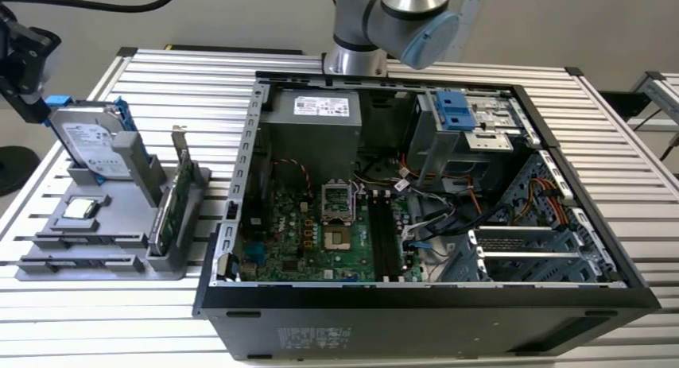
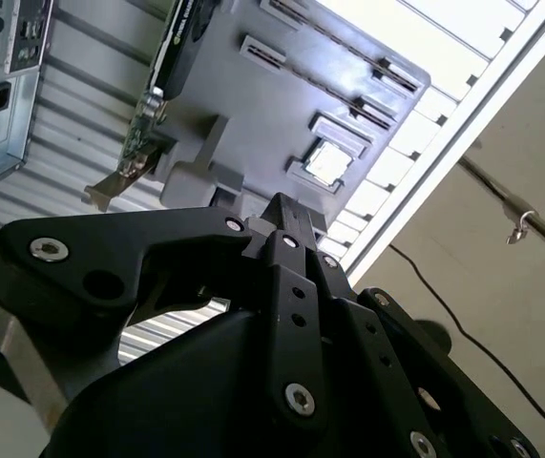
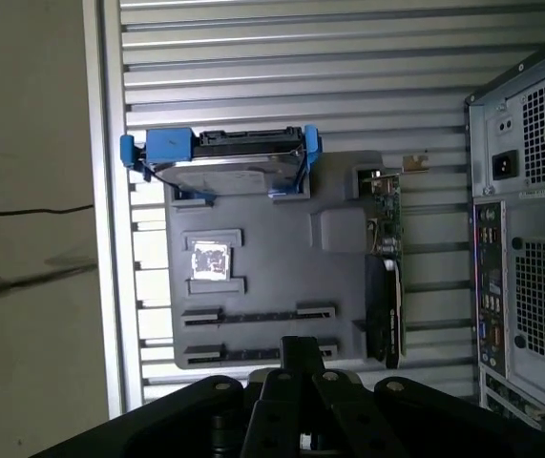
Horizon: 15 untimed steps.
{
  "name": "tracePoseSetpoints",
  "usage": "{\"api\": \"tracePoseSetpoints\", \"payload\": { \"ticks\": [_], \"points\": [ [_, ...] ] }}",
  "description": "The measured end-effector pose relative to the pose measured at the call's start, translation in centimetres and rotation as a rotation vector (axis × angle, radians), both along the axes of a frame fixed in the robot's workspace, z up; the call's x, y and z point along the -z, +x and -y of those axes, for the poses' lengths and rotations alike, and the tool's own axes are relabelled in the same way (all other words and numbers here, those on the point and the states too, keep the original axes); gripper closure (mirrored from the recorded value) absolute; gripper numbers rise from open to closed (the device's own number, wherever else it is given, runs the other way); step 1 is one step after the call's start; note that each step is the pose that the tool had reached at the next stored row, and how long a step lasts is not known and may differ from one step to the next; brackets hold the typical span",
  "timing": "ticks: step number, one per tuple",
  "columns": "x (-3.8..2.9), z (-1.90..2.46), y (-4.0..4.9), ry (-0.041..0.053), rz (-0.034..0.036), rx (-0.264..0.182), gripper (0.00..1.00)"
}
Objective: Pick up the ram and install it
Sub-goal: 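Pick up the ram and move it above insertion slot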
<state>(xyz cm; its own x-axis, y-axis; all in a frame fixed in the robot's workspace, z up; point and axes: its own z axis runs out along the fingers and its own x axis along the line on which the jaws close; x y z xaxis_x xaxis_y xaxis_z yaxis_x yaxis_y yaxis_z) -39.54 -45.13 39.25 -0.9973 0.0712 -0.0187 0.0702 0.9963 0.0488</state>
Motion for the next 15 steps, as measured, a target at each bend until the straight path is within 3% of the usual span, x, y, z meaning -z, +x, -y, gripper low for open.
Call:
{"api": "tracePoseSetpoints", "payload": {
  "ticks": [15],
  "points": [
    [0.01, 0.78, 0.0, 0.0, -0.0001, 0.0, 1.0]
  ]
}}
